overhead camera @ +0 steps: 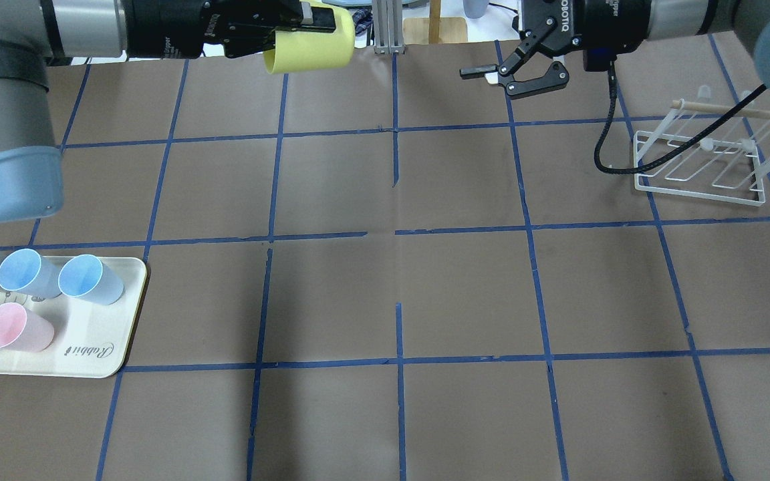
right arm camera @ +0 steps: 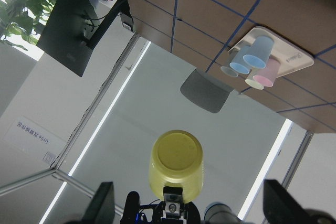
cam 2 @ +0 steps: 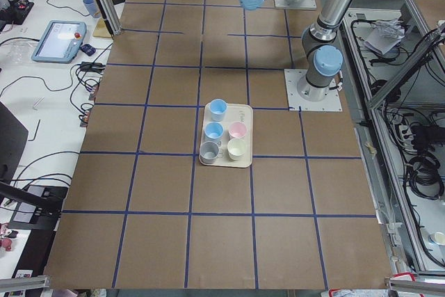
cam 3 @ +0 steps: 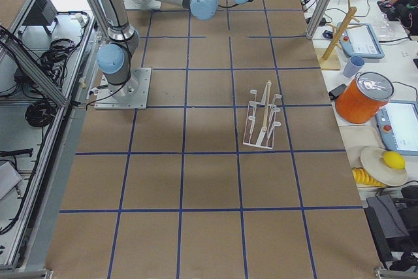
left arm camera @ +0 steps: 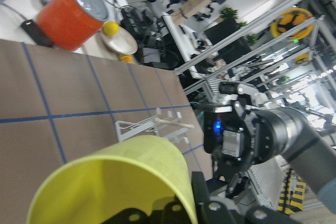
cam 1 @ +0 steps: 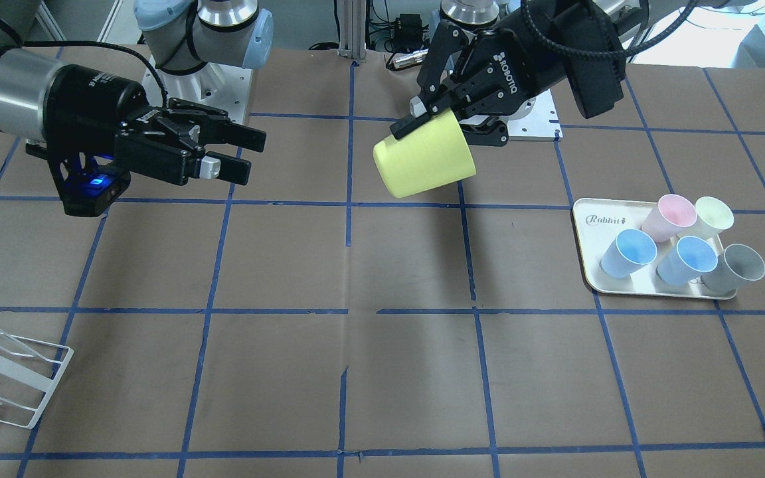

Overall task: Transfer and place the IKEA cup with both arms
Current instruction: 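Lower the yellow cup onto the tray with the left gripper while the right arm withdraws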

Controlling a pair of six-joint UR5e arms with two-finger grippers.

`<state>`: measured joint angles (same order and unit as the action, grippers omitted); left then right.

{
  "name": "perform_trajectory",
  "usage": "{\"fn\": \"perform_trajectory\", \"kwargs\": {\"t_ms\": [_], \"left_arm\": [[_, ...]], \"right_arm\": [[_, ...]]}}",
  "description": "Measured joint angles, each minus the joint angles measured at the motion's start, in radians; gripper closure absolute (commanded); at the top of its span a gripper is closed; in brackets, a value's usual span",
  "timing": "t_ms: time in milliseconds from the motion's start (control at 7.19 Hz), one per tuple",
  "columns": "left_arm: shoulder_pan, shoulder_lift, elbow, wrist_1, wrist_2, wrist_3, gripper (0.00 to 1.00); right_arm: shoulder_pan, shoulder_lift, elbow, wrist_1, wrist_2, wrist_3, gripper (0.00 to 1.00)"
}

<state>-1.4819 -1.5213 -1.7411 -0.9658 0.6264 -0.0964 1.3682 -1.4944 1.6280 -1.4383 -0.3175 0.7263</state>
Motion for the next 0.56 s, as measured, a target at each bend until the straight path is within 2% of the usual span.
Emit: {"fn": "perform_trajectory", "kwargs": {"t_ms": [278,557], "left_arm": [[0.034,-0.004,0.05,-0.234,0.297,0.035,1.0],[0.087,-0.031,0.051,-0.342,0.64,0.21,1.0]], "right_arm": [[-0.018,-0.027,0.001,-0.006,-0.262,-0.018,0.0],[-0.015,-0.09,0.008,-0.006,-0.554,-0.049,0.0]]}}
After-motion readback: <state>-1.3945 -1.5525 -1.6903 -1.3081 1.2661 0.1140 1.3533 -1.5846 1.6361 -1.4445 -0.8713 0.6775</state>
